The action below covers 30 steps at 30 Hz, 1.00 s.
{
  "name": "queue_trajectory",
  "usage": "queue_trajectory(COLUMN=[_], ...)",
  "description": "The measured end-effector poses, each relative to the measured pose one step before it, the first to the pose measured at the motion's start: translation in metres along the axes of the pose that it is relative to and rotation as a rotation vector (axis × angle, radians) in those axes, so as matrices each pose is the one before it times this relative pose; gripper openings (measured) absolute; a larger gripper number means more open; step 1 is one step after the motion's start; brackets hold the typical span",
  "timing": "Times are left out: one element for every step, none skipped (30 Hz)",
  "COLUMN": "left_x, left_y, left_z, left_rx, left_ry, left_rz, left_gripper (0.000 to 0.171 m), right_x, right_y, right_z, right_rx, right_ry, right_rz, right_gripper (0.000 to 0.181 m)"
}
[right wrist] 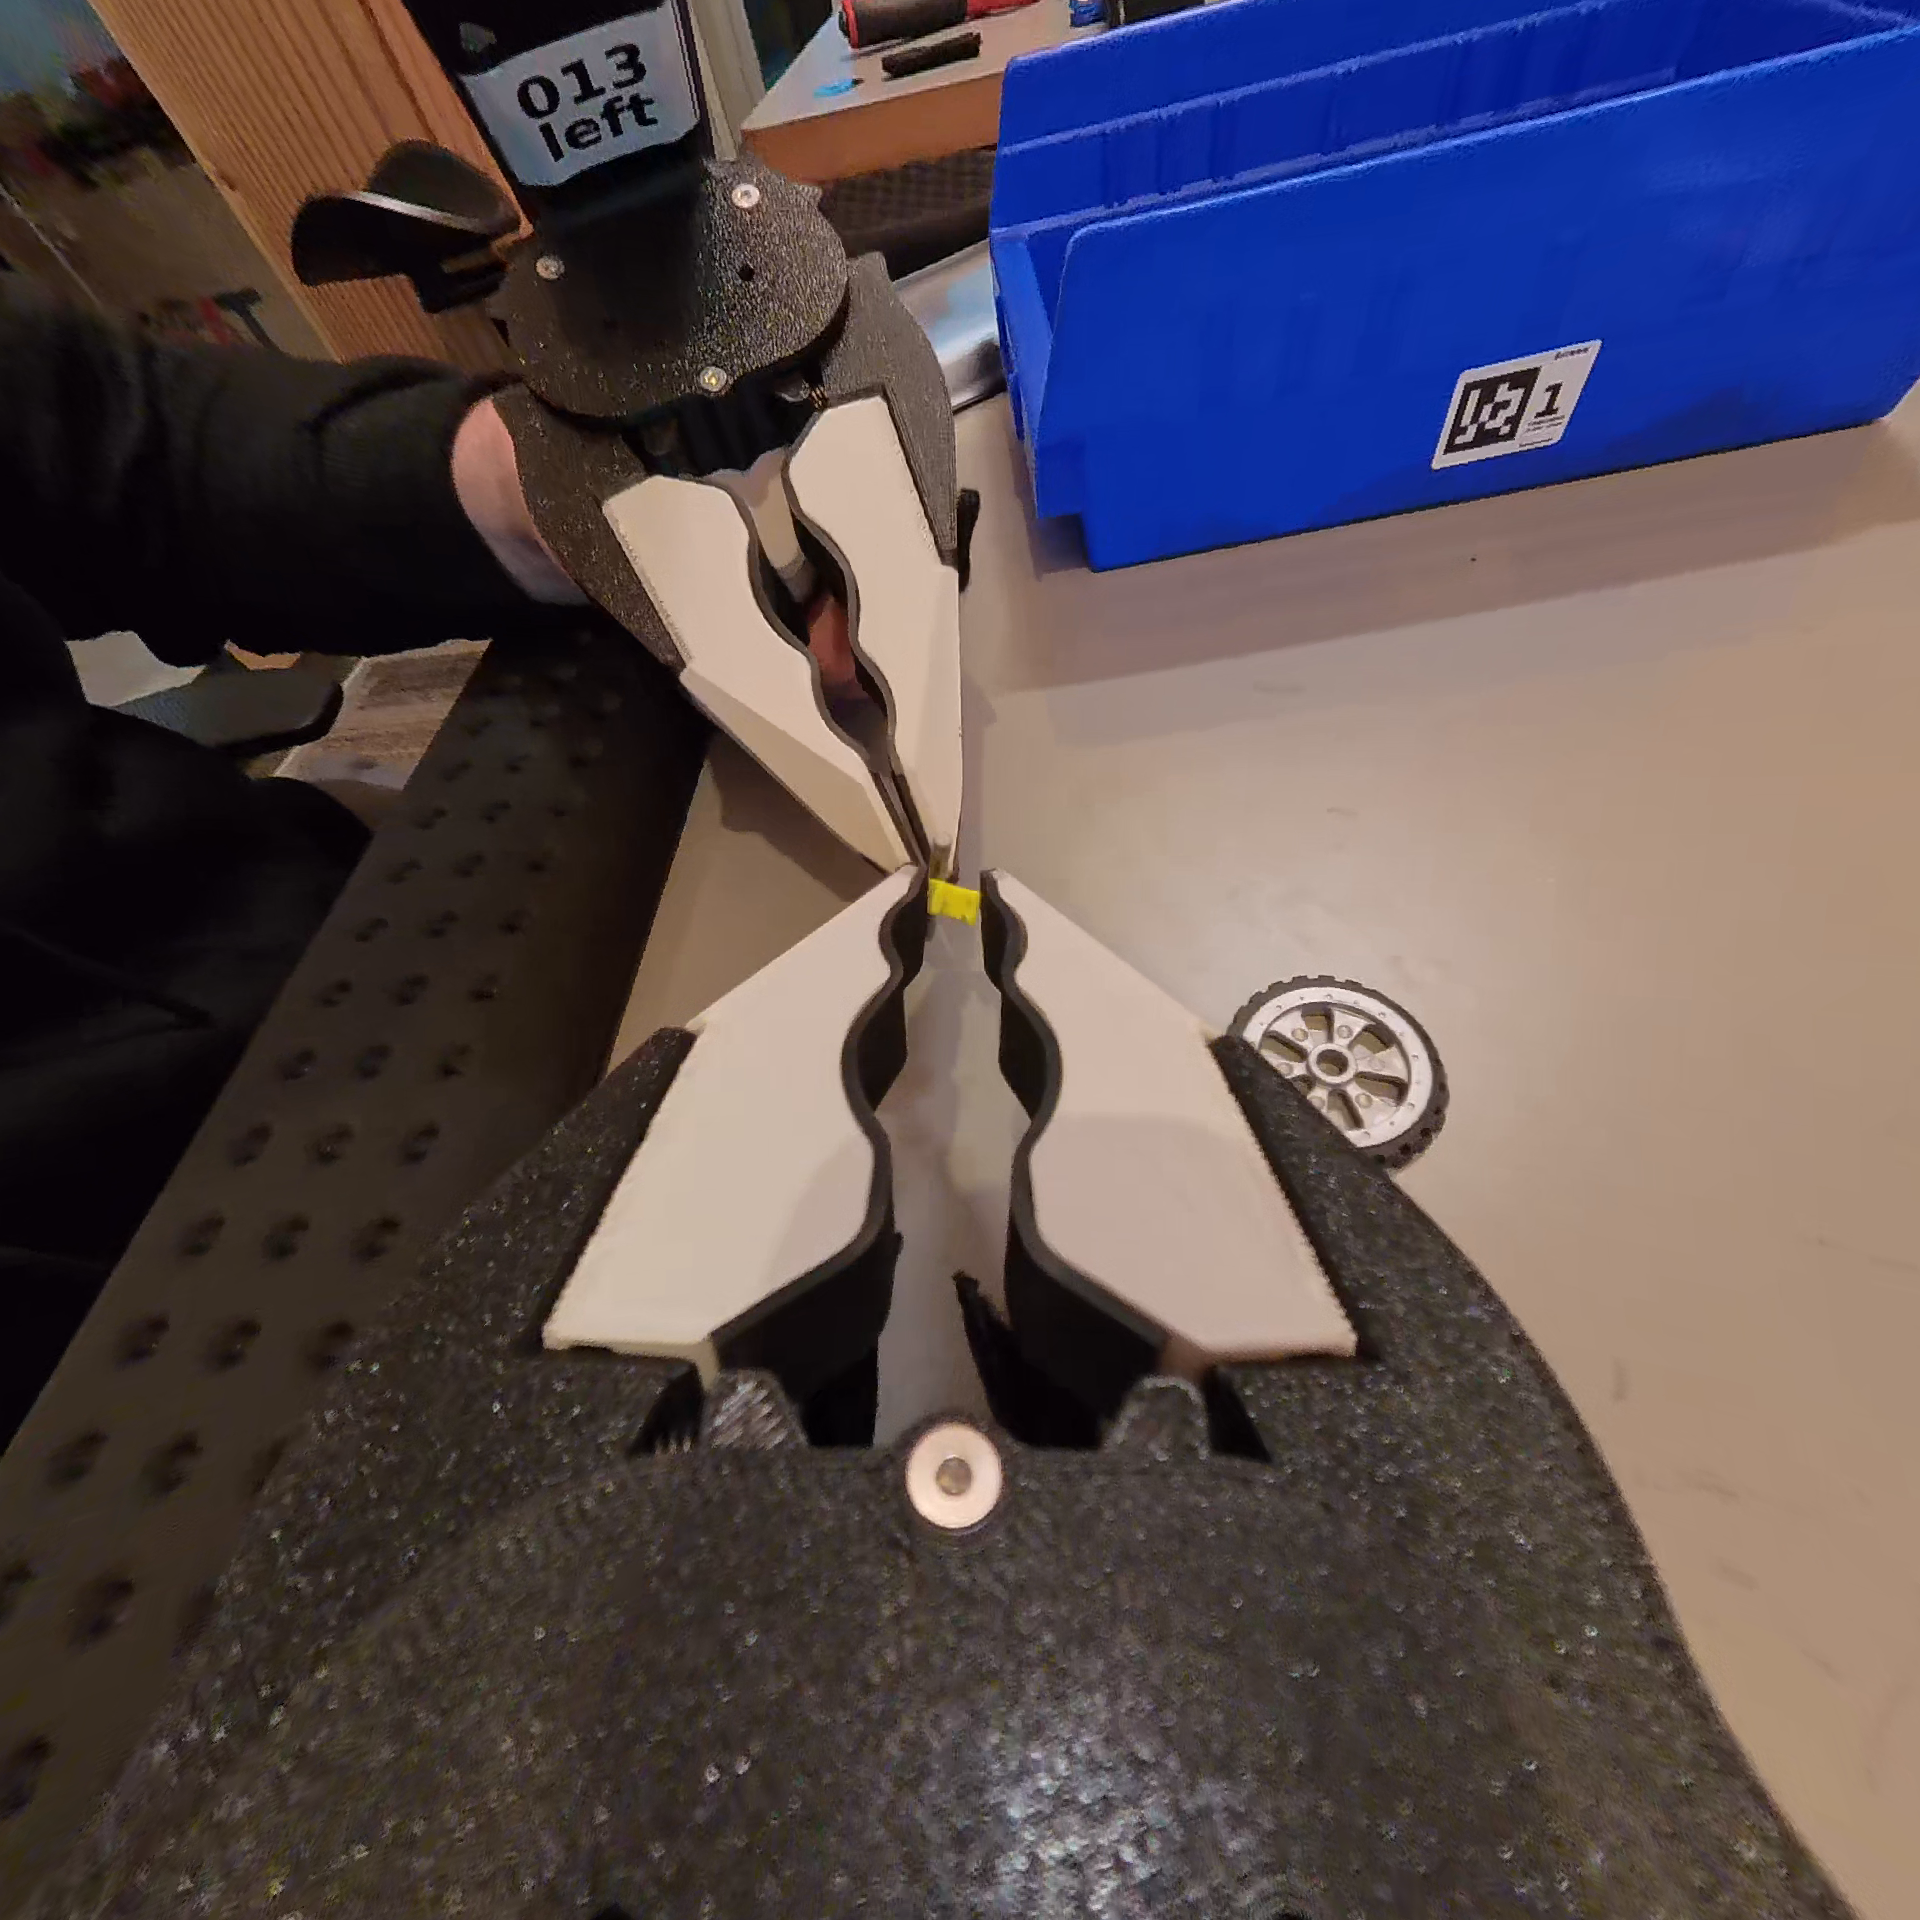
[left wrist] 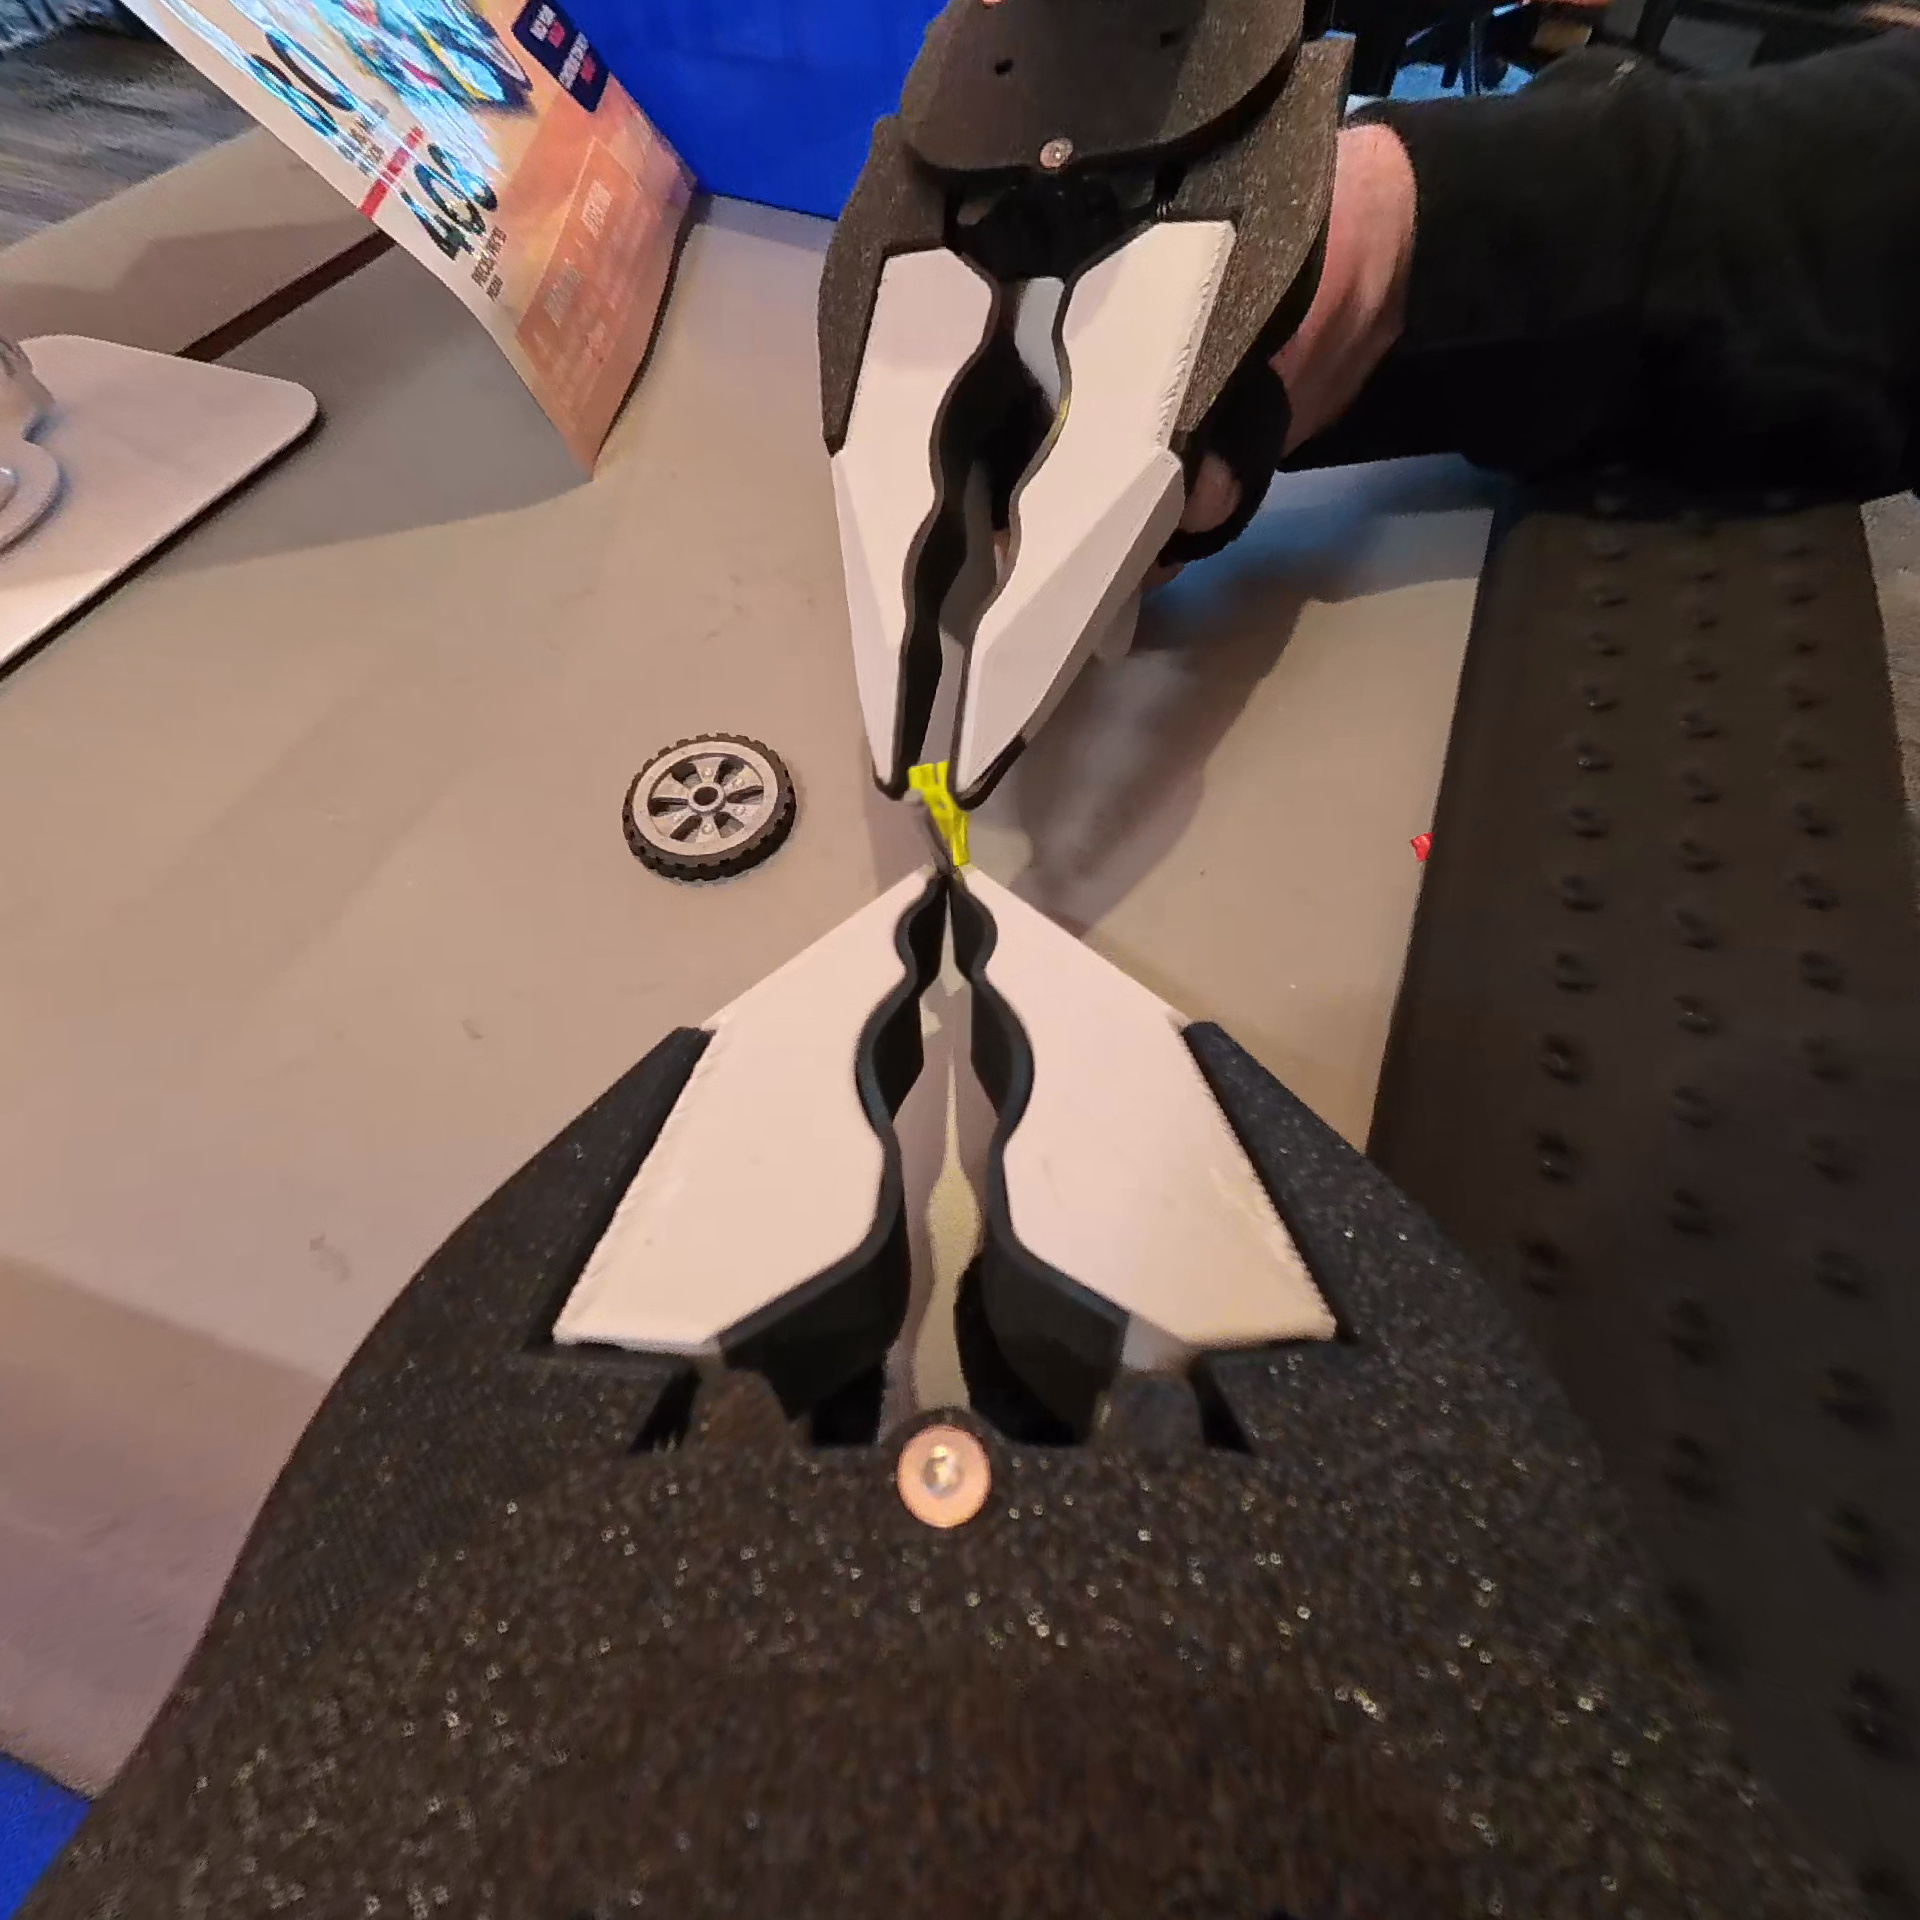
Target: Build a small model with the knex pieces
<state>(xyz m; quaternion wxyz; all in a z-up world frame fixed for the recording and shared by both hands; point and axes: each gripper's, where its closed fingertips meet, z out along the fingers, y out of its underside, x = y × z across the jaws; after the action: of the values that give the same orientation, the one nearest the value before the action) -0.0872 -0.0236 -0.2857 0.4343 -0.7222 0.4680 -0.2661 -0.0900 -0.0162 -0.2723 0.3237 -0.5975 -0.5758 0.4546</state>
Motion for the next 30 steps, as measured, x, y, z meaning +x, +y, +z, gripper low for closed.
queue_trajectory(left_x=[0.00034, 0.00050, 0.00043, 0.00042, 0.00020, -0.00002, -0.00049, -0.00012, 0.00048, -0.00026, -0.00108, -0.00063, -0.00016, -0.00006, 0.00042, -0.00089, -0.00149, 0.00082, 0.00067, -0.00341, -0.00181, 0.00100, -0.00186, -0.00339, -0.00119, -0.00130, -0.00071, -0.00151, 0.00112, 0.00406], left_y=[0.00028, 0.00048, 0.00152, 0.00205, 0.00092, 0.00052, 0.00077, 0.00137, 0.00170, 0.00196, 0.00247, 0.00277, 0.00185, 0.00215, 0.00274, 0.00085, -0.00008, 0.00130, 0.00300, 0.00252, 0.00186, 0.00341, 0.00412, 0.00112, -0.00217, 0.00098, -0.00021, 0.00001, -0.00053, 0.00002], left_z=[0.00061, 0.00081, 0.00106, 0.00111, 0.00063, 0.00033, 0.00049, 0.00048, 0.00046, 0.00045, 0.00056, 0.00053, 0.00019, 0.00018, 0.00026, -0.00043, -0.00110, -0.00067, 0.00045, 0.00114, 0.00190, 0.00274, 0.00274, 0.00161, 0.00016, 0.00070, 0.00061, 0.00091, 0.00078, 0.00073], left_rx=[-0.00406, -0.00357, -0.00842, -0.00952, -0.00480, -0.00491, -0.00603, -0.00627, -0.00739, -0.01007, -0.01627, -0.01830, -0.01255, -0.01599, -0.01799, -0.00620, -0.00452, -0.01760, -0.02836, -0.02235, -0.01571, -0.02751, -0.03407, -0.01461, 0.00513, -0.01684, -0.00740, -0.00588, -0.00021, -0.00190], left_ry=[-0.0010, 0.0018, 0.0043, 0.0049, 0.0017, 0.0001, -0.0013, 0.0043, 0.0091, 0.0015, -0.0075, -0.0063, -0.0040, -0.0003, 0.0046, -0.0068, -0.0122, 0.0033, 0.0034, -0.0191, -0.0076, 0.0115, -0.0061, -0.0150, 0.0043, 0.0078, 0.0112, 0.0061, 0.0225, 0.0382], left_rz=[0.0056, -0.0018, -0.0060, -0.0021, -0.0011, -0.0030, -0.0043, -0.0097, -0.0075, -0.0014, 0.0028, 0.0070, 0.0061, -0.0002, -0.0004, 0.0087, 0.0127, 0.0162, 0.0180, 0.0157, 0.0139, 0.0104, 0.0133, 0.0162, 0.0058, 0.0061, 0.0094, 0.0055, -0.0007, -0.0058], left_gripper=[0.000, 0.000, 0.000, 0.000, 0.000, 0.000, 0.000, 0.000, 0.000, 0.000, 0.000, 0.000, 0.000, 0.000, 0.000, 0.000, 0.001, 0.010, 0.020, 0.028, 0.034, 0.043, 0.051, 0.056, 0.056, 0.056, 0.055, 0.051, 0.048, 0.041], right_x=[0.00006, -0.00007, -0.00002, 0.00026, 0.00081, 0.00112, 0.00070, 0.00061, 0.00148, 0.00160, 0.00029, -0.00038, 0.00009, 0.00013, -0.00027, -0.00043, -0.00079, -0.00080, 0.00030, -0.00031, -0.00141, -0.00095, -0.00015, -0.00036, -0.00056, -0.00029, -0.00006, -0.00003, -0.00010, -0.00015], right_y=[-0.00019, 0.00001, 0.00108, 0.00193, 0.00218, 0.00238, 0.00216, 0.00272, 0.00417, 0.00489, 0.00441, 0.00341, 0.00389, 0.00477, 0.00453, 0.00364, 0.00297, 0.00334, 0.00421, 0.00225, -0.00054, -0.00018, -0.00003, 0.00001, -0.00005, -0.00002, -0.00004, -0.00003, 0.00002, -0.00010], right_z=[0.00006, 0.00020, 0.00026, 0.00026, 0.00003, -0.00006, -0.00008, -0.00013, -0.00004, 0.00014, 0.00017, 0.00033, 0.00074, 0.00137, 0.00164, 0.00161, 0.00132, 0.00112, 0.00151, 0.00100, -0.00004, -0.00002, -0.00005, -0.00006, -0.00005, -0.00006, 0.00003, 0.00003, 0.00010, 0.00004], right_rx=[0.0027, 0.0014, -0.0049, -0.0112, -0.0132, -0.0143, -0.0131, -0.0168, -0.0256, -0.0293, -0.0263, -0.0212, -0.0253, -0.0320, -0.0293, -0.0248, -0.0221, -0.0232, -0.0266, -0.0142, 0.0016, 0.0009, 0.0004, 0.0002, 0.0003, 0.0002, 0.0004, 0.0004, 0.0005, 0.0006], right_ry=[0.0011, 0.0006, 0.0002, 0.0023, 0.0068, 0.0084, 0.0059, 0.0082, 0.0160, 0.0166, 0.0102, 0.0071, 0.0102, 0.0117, 0.0084, 0.0072, 0.0061, 0.0063, 0.0118, 0.0060, -0.0047, -0.0028, 0.0003, -0.0017, -0.0020, -0.0007, -0.0008, -0.0012, -0.0013, -0.0007], right_rz=[-0.0001, -0.0001, 0.0012, -0.0022, -0.0056, -0.0025, -0.0034, -0.0128, -0.0197, -0.0184, -0.0176, -0.0180, -0.0196, -0.0222, -0.0196, -0.0176, -0.0208, -0.0209, -0.0195, -0.0144, -0.0058, -0.0034, -0.0016, -0.0012, -0.0030, -0.0017, 0.0007, 0.0009, -0.0001, -0.0008], right_gripper=[0.009, 0.009, 0.009, 0.009, 0.009, 0.009, 0.009, 0.009, 0.009, 0.009, 0.009, 0.009, 0.009, 0.009, 0.009, 0.009, 0.009, 0.009, 0.009, 0.009, 0.009, 0.009, 0.009, 0.009, 0.009, 0.009, 0.009, 0.009, 0.009, 0.009])
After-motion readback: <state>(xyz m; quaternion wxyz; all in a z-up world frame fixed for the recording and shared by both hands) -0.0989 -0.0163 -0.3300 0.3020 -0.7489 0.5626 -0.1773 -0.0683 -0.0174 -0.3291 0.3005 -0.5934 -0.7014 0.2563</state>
